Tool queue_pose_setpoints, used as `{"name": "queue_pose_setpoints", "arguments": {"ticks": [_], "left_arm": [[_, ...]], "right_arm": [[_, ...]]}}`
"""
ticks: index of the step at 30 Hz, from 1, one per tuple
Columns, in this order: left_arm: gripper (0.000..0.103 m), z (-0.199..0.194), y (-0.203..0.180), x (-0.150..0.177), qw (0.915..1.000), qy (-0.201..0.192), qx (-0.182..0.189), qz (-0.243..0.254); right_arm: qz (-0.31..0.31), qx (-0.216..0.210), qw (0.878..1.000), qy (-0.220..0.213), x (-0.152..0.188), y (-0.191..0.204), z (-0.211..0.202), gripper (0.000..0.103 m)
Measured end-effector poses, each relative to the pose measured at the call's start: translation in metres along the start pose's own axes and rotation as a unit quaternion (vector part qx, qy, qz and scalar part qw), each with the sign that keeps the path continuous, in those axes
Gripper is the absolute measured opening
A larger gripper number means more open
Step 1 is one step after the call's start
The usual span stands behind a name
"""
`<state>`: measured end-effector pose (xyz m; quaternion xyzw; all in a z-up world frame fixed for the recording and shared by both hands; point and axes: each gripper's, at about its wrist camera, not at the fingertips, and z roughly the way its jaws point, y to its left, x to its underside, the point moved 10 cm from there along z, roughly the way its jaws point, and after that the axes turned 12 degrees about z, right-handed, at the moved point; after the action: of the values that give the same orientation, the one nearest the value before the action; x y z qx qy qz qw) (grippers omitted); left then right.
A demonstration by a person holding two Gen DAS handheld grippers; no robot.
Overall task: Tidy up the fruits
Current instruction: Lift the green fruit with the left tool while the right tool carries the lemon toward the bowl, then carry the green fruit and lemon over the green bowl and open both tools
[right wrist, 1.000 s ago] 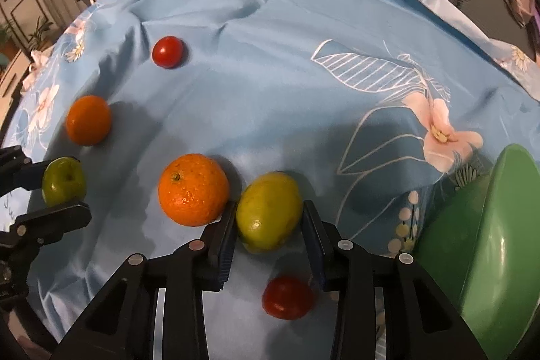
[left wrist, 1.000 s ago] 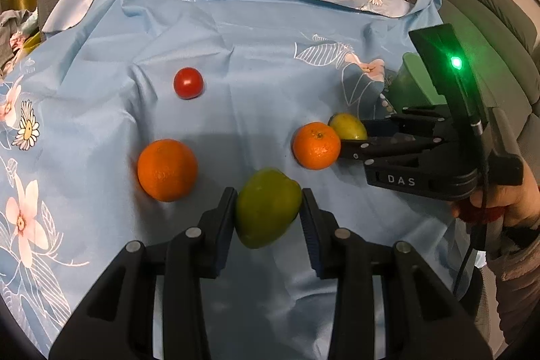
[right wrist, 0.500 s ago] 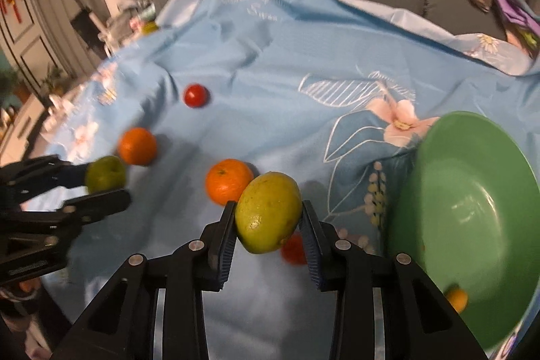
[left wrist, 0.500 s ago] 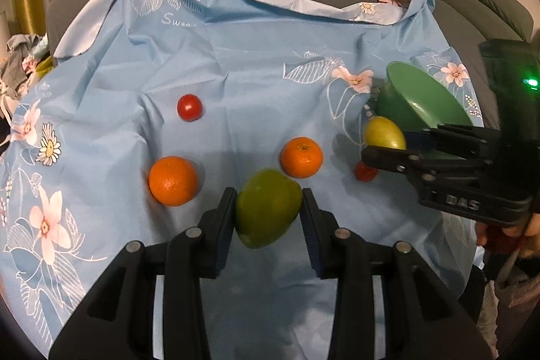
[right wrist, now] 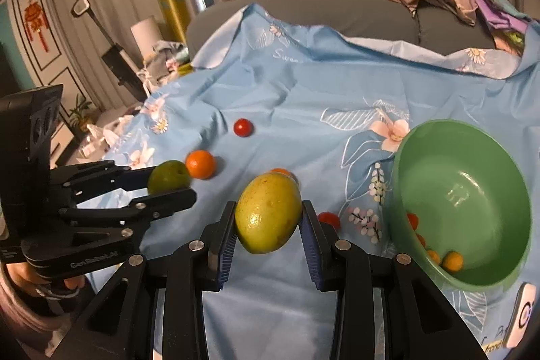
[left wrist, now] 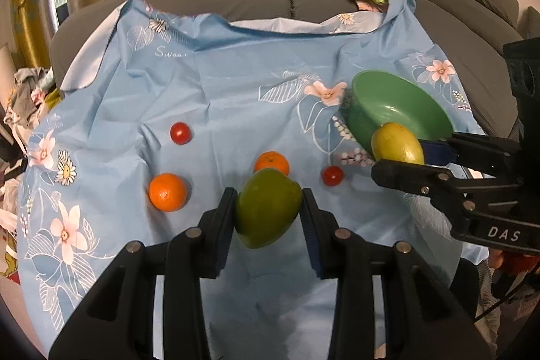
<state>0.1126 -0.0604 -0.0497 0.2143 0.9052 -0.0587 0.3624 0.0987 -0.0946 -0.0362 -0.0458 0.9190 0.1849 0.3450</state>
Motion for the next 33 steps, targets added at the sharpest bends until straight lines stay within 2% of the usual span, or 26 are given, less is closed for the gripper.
{"name": "queue_pose_setpoints", "arguments": {"ticks": [15,33], "left_arm": [[0.038,-0.013,-0.039,-0.027,0.9986,-0.020,-0.005,0.048],[0.038,0.009,-0.089,-0.082,0.9938,-0.038,0.025,0.102]], "right_arm": [[0.015,-0.007,0.999,-0.046,-0.006,-0.015,-0.040,0.038],[0.064,0.020,0.993,-0.093,-0.019,-0.073,-0.070,0.038]]}}
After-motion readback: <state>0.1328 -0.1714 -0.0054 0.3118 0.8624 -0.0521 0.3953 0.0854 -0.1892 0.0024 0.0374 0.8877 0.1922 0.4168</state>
